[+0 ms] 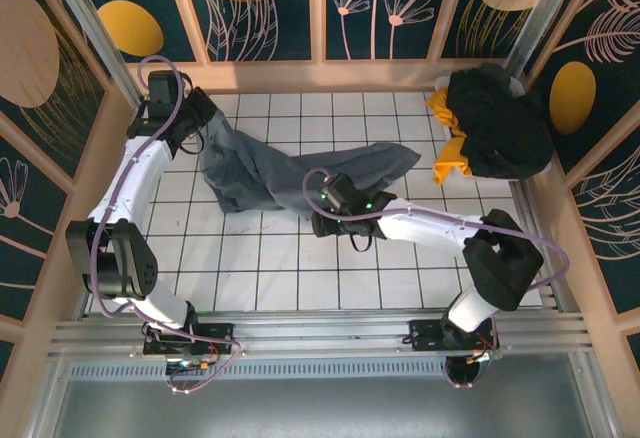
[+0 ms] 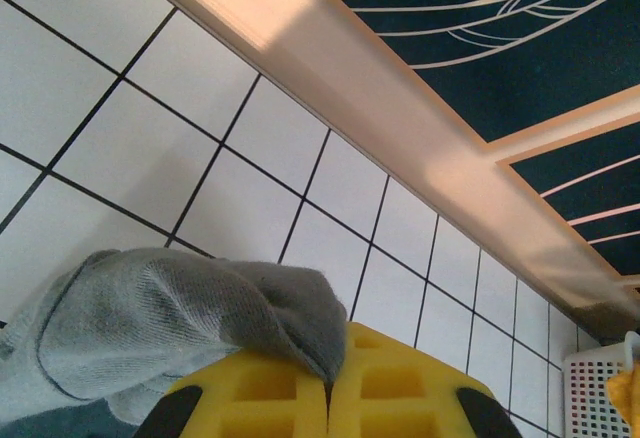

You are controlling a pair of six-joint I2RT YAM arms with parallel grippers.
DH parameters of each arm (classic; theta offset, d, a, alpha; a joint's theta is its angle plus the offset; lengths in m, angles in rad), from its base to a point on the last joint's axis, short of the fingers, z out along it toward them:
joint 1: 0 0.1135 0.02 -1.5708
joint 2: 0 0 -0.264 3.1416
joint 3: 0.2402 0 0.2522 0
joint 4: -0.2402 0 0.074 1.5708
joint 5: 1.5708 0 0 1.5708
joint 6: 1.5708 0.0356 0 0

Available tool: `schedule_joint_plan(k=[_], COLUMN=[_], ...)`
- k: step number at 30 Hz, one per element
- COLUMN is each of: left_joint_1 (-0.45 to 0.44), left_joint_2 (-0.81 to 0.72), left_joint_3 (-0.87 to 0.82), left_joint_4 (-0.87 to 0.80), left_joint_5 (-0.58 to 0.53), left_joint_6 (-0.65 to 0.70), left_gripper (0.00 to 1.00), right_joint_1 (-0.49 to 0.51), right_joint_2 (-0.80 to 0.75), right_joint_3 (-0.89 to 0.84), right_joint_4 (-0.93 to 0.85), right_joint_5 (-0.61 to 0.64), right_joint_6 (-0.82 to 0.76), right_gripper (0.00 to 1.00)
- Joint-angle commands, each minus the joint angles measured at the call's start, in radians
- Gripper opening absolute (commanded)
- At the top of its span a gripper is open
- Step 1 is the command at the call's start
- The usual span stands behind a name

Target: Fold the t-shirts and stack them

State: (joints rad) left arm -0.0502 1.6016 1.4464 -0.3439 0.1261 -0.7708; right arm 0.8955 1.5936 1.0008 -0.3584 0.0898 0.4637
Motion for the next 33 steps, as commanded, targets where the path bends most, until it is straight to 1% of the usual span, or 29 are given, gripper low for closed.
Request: schedule_joint_plan(k=[1, 5, 7, 9, 13, 16, 18, 23, 27, 33], left_joint_1=[0.009, 0.009, 0.009, 0.009, 0.009, 0.009, 0.009, 0.009, 0.009, 0.009], left_joint_2=[-0.046, -0.059, -0.067, -0.07, -0.072, -0.071, -0.069, -0.065, -0.072, -0.143], left_joint_3=[-0.015, -0.034, -0.044, -0.052, -0.049, -0.047, -0.047, -0.036, -0.005, -0.003], left_joint_4=[0.021, 0.025, 0.028, 0.031, 0.027, 0.025, 0.023, 0.015, -0.02, -0.056], left_joint_5=[0.018, 0.022, 0.023, 0.023, 0.024, 0.021, 0.02, 0.006, -0.028, -0.08], left_joint_6=[-0.004, -0.006, -0.006, -0.008, -0.004, -0.003, -0.004, -0.004, 0.001, -0.032], left_gripper=[0.0, 0.0, 0.0, 0.0, 0.0, 0.0, 0.0, 0.0, 0.0, 0.0], right_joint_1=[-0.003, -0.003, -0.003, -0.003, -0.003, -0.003, -0.003, -0.003, -0.009, -0.027], right_joint_2=[0.088, 0.164, 0.212, 0.239, 0.228, 0.183, 0.144, 0.015, -0.098, -0.268], right_joint_3=[0.045, 0.083, 0.113, 0.128, 0.14, 0.145, 0.148, 0.156, 0.169, 0.185], right_joint_4=[-0.082, -0.08, -0.098, -0.097, -0.104, -0.123, -0.142, -0.181, -0.205, -0.202], right_joint_5=[0.136, 0.169, 0.19, 0.192, 0.196, 0.192, 0.185, 0.143, 0.12, 0.126], right_joint_6=[-0.051, -0.093, -0.104, -0.113, -0.096, -0.072, -0.055, -0.039, -0.044, -0.042], right_gripper=[0.65, 0.63, 0.57, 0.48, 0.22, 0.07, 0.0, 0.0, 0.0, 0.0])
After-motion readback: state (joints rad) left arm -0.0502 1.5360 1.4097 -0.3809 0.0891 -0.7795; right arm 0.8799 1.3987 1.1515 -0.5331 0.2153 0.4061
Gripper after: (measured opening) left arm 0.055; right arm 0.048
